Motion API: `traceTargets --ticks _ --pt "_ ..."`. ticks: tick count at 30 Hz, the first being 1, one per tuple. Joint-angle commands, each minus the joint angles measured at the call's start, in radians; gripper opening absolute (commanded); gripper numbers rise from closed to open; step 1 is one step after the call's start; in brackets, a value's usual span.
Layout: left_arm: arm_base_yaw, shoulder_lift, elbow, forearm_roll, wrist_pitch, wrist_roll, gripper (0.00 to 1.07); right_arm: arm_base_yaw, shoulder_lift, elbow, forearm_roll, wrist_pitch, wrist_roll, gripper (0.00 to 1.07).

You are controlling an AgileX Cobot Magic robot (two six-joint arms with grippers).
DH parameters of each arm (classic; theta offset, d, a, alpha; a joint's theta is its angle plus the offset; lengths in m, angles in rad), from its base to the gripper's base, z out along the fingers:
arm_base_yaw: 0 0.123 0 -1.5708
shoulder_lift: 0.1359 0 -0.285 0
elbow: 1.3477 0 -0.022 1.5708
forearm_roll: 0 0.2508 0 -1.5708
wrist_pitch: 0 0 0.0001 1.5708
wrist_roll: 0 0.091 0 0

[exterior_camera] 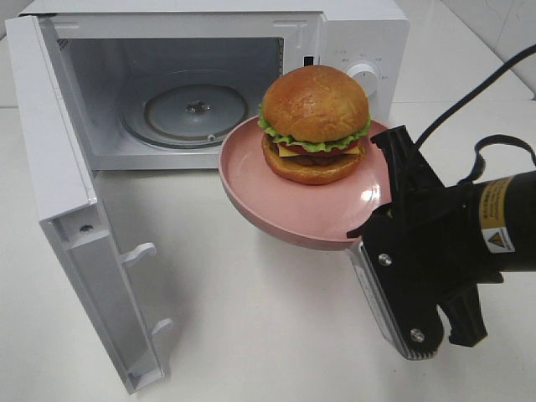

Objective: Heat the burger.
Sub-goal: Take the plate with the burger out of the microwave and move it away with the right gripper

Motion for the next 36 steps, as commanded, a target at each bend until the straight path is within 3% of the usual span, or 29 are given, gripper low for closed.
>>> traceTargets --ticks 1,11,24,36 --pt "-0.002 -0.017 0.003 -0.007 -0.009 -0.005 1.0 0.0 -0.041 0.001 -0.012 -0.027 -0.005 0.0" --pt "-0.002 -0.017 0.003 -0.007 -0.009 -0.005 1.0 0.0 -0.256 0.054 -0.015 0.154 0.07 0.0" --pt "-0.002 -0.017 0.003 -0.007 -0.009 -0.005 1.0 0.0 -0.418 0.104 -0.025 0.32 0.192 0.0" --pt "-0.002 -0.017 0.003 -0.007 -0.009 -0.005 1.0 0.0 -0.456 0.104 -0.201 0.503 0.533 0.0"
